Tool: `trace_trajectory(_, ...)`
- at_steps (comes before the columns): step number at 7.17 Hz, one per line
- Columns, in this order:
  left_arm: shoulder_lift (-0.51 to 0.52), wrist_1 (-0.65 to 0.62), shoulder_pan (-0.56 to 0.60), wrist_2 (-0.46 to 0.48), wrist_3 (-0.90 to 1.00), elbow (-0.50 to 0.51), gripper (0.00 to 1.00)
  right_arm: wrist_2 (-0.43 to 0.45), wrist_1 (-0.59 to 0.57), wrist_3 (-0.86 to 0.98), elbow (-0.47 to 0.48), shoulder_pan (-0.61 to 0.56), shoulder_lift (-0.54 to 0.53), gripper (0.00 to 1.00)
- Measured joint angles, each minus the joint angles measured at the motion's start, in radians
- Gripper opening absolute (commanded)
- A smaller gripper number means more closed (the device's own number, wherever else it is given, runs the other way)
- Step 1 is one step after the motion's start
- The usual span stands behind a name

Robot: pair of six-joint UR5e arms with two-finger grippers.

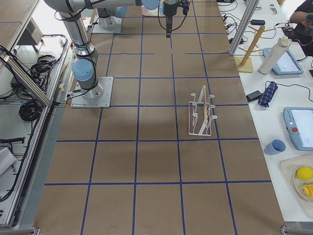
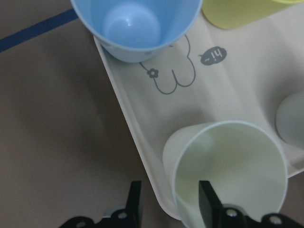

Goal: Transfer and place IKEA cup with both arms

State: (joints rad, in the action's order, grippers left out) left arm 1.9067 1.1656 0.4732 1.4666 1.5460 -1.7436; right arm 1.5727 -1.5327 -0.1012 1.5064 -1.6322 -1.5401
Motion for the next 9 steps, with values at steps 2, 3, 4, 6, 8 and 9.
trace_trajectory(2,-0.062,0.098,0.052,0.019,-0.097,0.068,1.0,0.0,-0.001,0.0,0.0,0.0,0.0,1.0)
trace_trajectory(3,-0.104,0.155,0.117,0.036,-0.181,0.099,1.0,0.0,-0.001,0.0,0.0,0.0,0.0,1.0)
trace_trajectory(4,-0.145,0.188,0.191,0.052,-0.276,0.114,1.0,0.0,-0.001,0.0,0.0,0.0,0.0,1.0)
trace_trajectory(6,-0.231,0.26,0.378,0.066,-0.579,0.123,1.0,0.0,-0.001,0.0,0.0,0.0,0.0,1.0)
trace_trajectory(8,-0.301,0.315,0.605,0.078,-0.965,0.125,1.0,0.0,-0.001,-0.001,0.0,0.0,0.0,1.0)
trace_trajectory(9,-0.322,0.328,0.717,0.078,-1.163,0.127,1.0,0.0,-0.001,-0.001,0.0,0.0,0.0,1.0)
